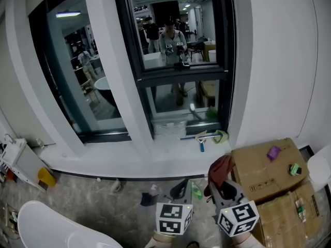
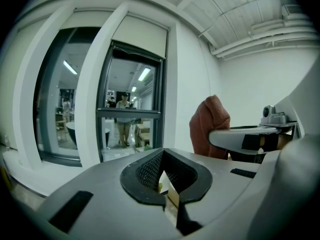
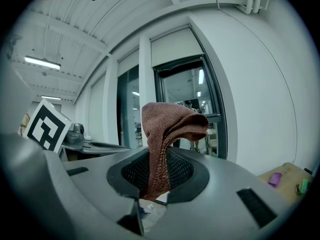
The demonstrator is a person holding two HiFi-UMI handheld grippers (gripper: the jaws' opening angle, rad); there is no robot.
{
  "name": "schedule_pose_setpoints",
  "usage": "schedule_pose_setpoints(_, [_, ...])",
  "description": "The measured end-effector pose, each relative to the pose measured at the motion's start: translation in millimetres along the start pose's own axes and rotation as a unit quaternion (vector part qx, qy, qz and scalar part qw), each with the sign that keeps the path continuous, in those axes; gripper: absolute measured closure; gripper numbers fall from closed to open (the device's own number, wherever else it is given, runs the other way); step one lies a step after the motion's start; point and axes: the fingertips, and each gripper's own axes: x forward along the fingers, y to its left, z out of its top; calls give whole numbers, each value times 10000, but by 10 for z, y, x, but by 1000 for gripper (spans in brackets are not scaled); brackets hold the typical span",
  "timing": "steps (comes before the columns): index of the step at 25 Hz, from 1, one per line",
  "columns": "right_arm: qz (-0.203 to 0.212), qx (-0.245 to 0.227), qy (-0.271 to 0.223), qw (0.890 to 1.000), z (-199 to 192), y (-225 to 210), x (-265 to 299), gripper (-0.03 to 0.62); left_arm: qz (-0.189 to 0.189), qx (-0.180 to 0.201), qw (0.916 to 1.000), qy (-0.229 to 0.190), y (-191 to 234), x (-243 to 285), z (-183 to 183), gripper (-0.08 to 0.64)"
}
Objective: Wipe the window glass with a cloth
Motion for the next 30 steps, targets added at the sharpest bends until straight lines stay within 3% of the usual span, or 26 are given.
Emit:
schedule_pose_setpoints(16, [31,-10,34,10000,54,-196,643,523,-79,-4,9999,73,378,618,102,555])
schedule_pose_setpoints(30, [65,-99,-58,9999,271,-976,1567,523,51,126,9999,14,717,1652,448,555])
